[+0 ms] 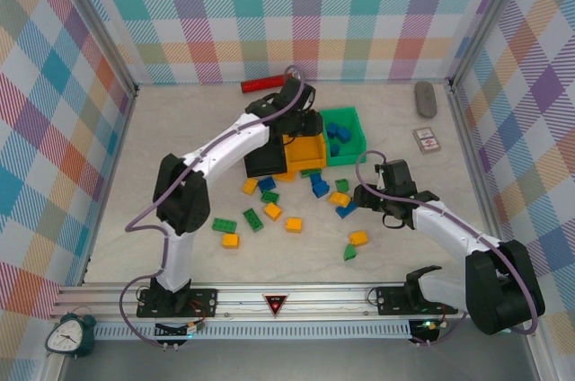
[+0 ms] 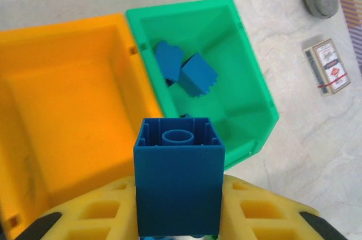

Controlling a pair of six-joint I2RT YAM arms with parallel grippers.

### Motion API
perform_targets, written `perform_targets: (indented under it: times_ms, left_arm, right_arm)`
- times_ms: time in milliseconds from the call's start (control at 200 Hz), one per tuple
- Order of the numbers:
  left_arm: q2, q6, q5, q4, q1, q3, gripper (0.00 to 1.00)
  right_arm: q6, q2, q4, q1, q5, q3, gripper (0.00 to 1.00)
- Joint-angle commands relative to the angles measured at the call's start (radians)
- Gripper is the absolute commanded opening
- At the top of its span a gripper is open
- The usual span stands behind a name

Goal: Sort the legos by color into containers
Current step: Place the lego in the container, then move the lego to the center of the table.

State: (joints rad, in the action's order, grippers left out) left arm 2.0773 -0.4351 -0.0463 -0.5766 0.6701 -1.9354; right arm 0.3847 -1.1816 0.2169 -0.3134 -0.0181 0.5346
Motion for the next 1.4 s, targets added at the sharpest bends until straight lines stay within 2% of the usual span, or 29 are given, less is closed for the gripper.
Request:
perform_targets:
  times_ms: [0, 110, 175, 280, 345, 390, 595, 840, 1065, 1250, 1395]
  left_arm:
    - [0.092, -0.022, -0.044, -0.026, 0.018, -0.141, 0.31]
    - [0.201, -0.027, -0.055, -0.064, 0.034, -0.284, 0.32]
    - [0.262, -0.025, -0.03, -0.11, 0.044, -0.372, 0.35]
    - [0.331, -0.038, -0.015, -0.174, 0.047, -0.463, 0.47]
    - [0.332, -0.044, -0.023, -0.184, 0.05, -0.457, 0.58]
    - [0.313, -0.033, -0.017, -0.181, 0.055, -0.431, 0.59]
    - [0.13, 0.016, 0.031, -0.129, 0.069, -0.202, 0.59]
    - [-0.238, -0.023, 0.081, 0.105, 0.074, 0.311, 0.59]
    - [-0.494, -0.091, 0.139, 0.204, 0.086, 0.682, 0.59]
    - [-0.605, -0.153, 0.193, 0.25, 0.098, 0.887, 0.59]
    - [-0.65, -0.191, 0.215, 0.287, 0.12, 0.977, 0.59]
  right_arm:
    - [0.006, 0.01, -0.017, 0.002, 0.01, -0.007, 0.64]
    - [0.006, 0.008, -0.017, 0.002, 0.01, -0.006, 0.64]
    - [0.007, 0.008, -0.017, 0.002, 0.01, -0.005, 0.65]
    - [0.007, 0.008, -0.016, 0.002, 0.012, -0.007, 0.65]
    - [0.007, 0.011, -0.014, 0.003, 0.009, -0.007, 0.65]
    - [0.009, 0.011, -0.013, 0.002, 0.007, -0.008, 0.65]
    - [0.002, -0.026, -0.014, 0.002, 0.025, 0.008, 0.65]
    - [-0.012, -0.085, -0.01, -0.006, 0.073, 0.036, 0.66]
    - [-0.034, -0.095, 0.014, -0.053, 0.094, 0.06, 0.65]
    - [-0.017, -0.158, 0.03, -0.083, 0.075, 0.097, 0.65]
    - [-0.013, -0.237, 0.047, -0.109, 0.056, 0.147, 0.65]
